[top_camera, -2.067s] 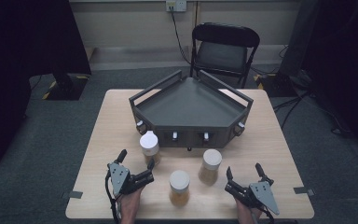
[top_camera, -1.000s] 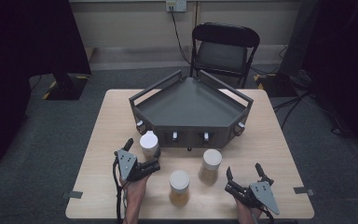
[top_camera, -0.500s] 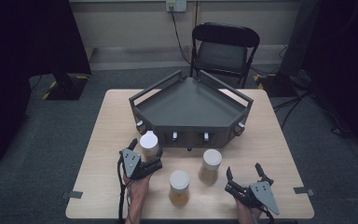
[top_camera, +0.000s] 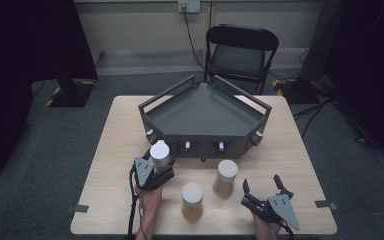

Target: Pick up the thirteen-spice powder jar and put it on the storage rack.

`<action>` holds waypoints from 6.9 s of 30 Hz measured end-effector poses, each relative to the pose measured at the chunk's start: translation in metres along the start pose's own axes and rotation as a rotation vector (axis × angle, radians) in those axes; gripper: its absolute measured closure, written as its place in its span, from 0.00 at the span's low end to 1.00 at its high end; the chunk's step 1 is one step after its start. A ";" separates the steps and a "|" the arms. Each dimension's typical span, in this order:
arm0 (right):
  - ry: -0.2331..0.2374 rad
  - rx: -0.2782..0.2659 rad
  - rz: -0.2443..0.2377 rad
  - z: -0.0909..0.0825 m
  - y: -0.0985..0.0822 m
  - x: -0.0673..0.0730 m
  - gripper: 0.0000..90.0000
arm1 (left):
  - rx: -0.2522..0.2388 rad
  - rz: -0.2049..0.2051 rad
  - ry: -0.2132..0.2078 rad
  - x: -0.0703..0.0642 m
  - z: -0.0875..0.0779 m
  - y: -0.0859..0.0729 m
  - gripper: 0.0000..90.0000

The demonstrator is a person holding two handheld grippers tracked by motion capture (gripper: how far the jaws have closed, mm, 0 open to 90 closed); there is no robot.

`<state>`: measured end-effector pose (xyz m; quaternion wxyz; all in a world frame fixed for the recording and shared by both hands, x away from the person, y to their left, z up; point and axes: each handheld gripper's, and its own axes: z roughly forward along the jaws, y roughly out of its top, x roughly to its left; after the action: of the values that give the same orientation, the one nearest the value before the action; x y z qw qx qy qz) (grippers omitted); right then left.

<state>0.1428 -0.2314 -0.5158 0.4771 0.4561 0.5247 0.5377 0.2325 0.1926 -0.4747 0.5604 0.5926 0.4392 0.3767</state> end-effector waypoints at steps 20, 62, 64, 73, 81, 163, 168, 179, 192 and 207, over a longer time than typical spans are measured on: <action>0.001 0.000 0.000 0.000 0.000 0.000 0.00 | 0.004 0.021 0.030 -0.004 0.004 -0.002 0.34; 0.004 0.000 0.001 0.000 0.000 -0.001 0.00 | -0.020 -0.007 0.000 -0.006 -0.006 0.024 0.34; 0.005 0.000 0.001 0.000 0.000 -0.001 0.00 | -0.031 -0.005 -0.008 -0.007 -0.008 0.028 0.34; 0.004 0.000 0.001 0.000 0.000 -0.001 0.00 | -0.057 0.024 -0.036 -0.008 -0.016 0.040 0.34; 0.004 0.001 0.001 0.000 0.000 -0.001 0.01 | -0.077 0.048 -0.067 -0.008 -0.022 0.052 0.34; 0.009 0.000 0.001 0.000 0.000 -0.001 0.01 | -0.047 0.043 -0.136 0.002 0.053 0.153 0.34; 0.008 0.000 0.001 0.000 0.000 -0.001 0.01 | -0.062 0.038 -0.117 -0.001 0.059 0.153 0.34; 0.010 0.000 0.001 0.000 0.000 -0.002 0.01 | -0.039 0.010 -0.094 0.000 0.080 0.149 0.34; 0.010 0.000 0.001 0.000 0.000 -0.002 0.01 | 0.009 0.031 -0.074 0.001 0.093 0.143 0.34; 0.010 0.000 0.001 0.000 0.000 -0.002 0.01 | 0.017 0.016 -0.073 0.003 0.095 0.139 0.34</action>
<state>0.1427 -0.2330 -0.5159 0.4743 0.4536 0.5267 0.5403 0.3365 0.1657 -0.3445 0.5682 0.6139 0.4169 0.3556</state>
